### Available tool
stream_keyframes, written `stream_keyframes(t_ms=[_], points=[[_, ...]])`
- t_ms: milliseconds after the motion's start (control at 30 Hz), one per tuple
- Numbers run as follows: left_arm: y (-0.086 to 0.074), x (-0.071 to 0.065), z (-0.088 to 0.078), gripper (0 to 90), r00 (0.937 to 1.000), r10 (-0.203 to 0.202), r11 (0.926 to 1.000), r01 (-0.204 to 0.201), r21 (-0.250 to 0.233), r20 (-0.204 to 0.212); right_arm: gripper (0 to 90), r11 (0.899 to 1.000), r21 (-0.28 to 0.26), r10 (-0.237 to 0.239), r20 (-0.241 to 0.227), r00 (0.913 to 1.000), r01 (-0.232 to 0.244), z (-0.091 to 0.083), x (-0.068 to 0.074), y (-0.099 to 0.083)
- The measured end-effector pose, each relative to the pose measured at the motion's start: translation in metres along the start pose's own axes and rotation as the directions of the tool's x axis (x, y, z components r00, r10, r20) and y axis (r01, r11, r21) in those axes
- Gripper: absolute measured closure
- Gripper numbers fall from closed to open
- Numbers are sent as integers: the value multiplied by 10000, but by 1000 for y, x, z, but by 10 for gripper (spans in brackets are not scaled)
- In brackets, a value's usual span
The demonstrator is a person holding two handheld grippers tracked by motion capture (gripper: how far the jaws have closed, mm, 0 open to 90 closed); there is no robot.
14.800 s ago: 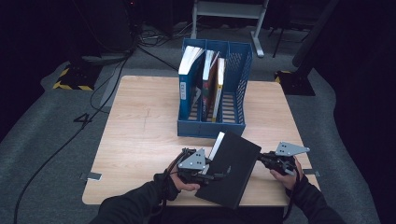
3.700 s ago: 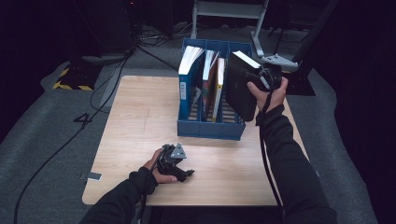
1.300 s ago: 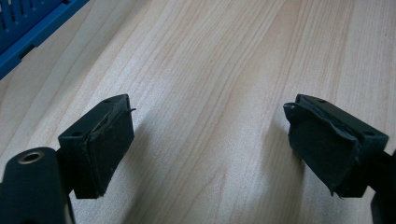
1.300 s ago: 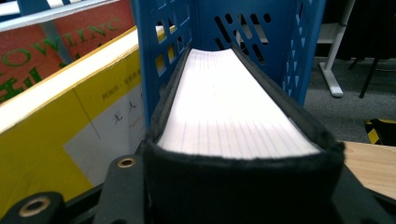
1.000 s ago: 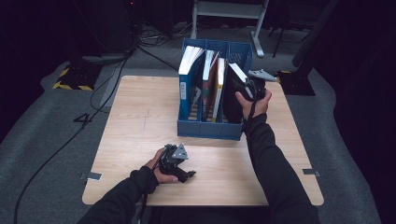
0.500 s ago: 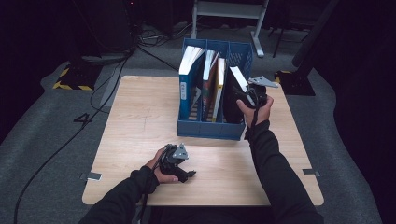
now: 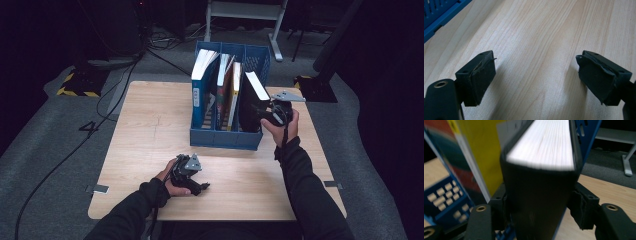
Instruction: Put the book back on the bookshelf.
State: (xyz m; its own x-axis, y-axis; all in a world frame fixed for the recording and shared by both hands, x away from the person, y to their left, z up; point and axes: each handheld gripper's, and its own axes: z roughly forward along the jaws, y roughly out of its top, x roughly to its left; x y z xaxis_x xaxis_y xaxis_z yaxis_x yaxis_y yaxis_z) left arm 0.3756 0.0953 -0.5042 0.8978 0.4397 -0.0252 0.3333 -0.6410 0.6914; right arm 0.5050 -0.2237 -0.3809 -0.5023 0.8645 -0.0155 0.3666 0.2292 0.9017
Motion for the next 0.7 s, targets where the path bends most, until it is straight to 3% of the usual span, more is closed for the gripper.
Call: stream_keyframes(t_ms=[167,233,700], points=[[0,0,0,145,10000,3,10000,-3,2,-7,443,9991,294,-283,-571,9980,300,-3,-5,-14],[0,0,0,145,10000,8,10000,-8,3,-7,462,9965,469,-667,-621,9958,697,-1,-5,-21],[0,0,0,146,10000,5,10000,-5,3,-18,475,9836,1205,-1219,-1026,9872,1340,10,-2,-36]])
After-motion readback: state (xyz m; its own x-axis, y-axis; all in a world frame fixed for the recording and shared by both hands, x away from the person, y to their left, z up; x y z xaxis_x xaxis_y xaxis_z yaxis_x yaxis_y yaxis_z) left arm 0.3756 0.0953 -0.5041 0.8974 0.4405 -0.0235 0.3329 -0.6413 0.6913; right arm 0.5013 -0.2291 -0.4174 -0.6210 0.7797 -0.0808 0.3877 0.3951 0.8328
